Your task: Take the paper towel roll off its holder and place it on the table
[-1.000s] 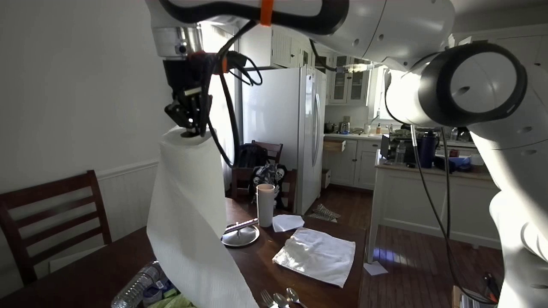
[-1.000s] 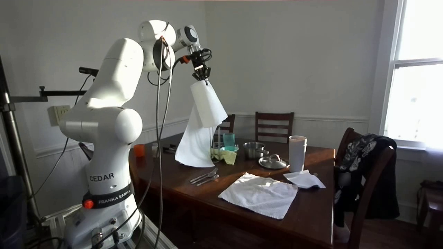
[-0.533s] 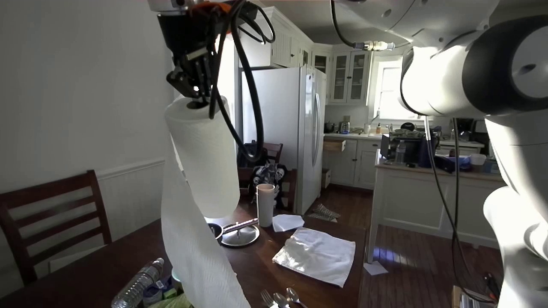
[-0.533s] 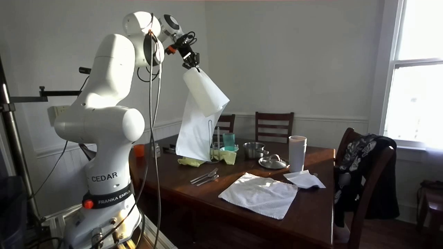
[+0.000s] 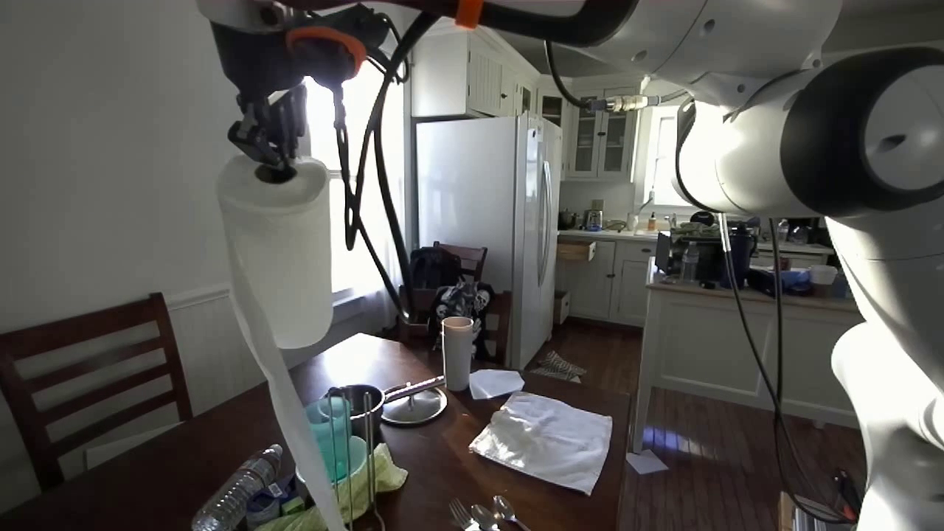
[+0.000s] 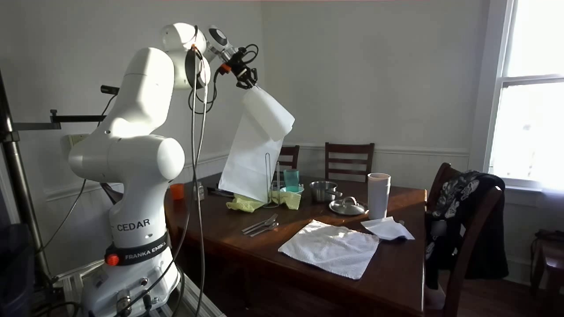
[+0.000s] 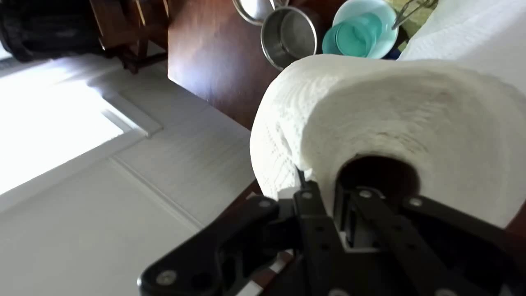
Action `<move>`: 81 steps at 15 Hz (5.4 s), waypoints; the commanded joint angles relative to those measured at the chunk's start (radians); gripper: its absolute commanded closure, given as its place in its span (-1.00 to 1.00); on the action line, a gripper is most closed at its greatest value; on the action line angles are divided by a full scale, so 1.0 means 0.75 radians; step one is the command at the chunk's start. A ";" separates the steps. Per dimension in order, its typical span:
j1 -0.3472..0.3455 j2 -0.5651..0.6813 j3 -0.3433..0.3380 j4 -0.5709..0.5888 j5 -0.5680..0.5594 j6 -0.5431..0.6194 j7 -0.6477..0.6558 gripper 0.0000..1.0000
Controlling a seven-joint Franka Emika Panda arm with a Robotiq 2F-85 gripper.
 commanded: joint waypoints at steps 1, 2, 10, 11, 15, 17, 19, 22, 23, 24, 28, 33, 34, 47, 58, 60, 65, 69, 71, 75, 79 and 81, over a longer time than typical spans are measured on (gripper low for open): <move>-0.047 0.126 0.036 0.156 0.088 0.169 -0.205 0.93; -0.069 0.152 0.051 0.168 0.151 0.202 -0.245 0.93; -0.191 0.384 0.135 0.310 0.629 0.243 -0.598 0.93; -0.203 0.414 0.150 0.327 0.675 0.239 -0.644 0.93; -0.204 0.541 0.137 0.388 0.736 0.233 -0.696 0.93; -0.175 0.603 0.091 0.415 0.692 0.240 -0.678 0.93; -0.156 0.665 0.051 0.444 0.660 0.243 -0.656 0.93; -0.143 0.744 0.017 0.504 0.654 0.288 -0.661 0.93; -0.140 0.765 0.008 0.524 0.656 0.311 -0.660 0.93; -0.141 0.783 0.006 0.542 0.665 0.335 -0.663 0.93; -0.160 0.739 0.019 0.418 0.700 0.465 -0.660 0.93; -0.147 0.782 0.003 0.440 0.682 0.447 -0.668 0.93; -0.146 0.791 0.007 0.442 0.685 0.456 -0.680 0.93; -0.152 0.816 0.015 0.427 0.694 0.464 -0.738 0.93; -0.163 0.796 0.029 0.432 0.711 0.473 -0.741 -0.73; -0.165 0.766 0.025 0.409 0.709 0.512 -0.725 -0.97; -0.176 0.721 0.022 0.399 0.711 0.569 -0.707 -1.00; -0.193 0.677 0.039 0.365 0.740 0.441 -0.706 -1.00; -0.198 0.669 0.043 0.378 0.754 0.316 -0.683 -1.00; -0.208 0.603 0.058 0.385 0.809 -0.007 -0.542 -1.00; -0.201 0.527 0.042 0.410 0.844 -0.211 -0.286 -1.00; -0.202 0.481 0.023 0.407 0.833 -0.249 -0.147 -1.00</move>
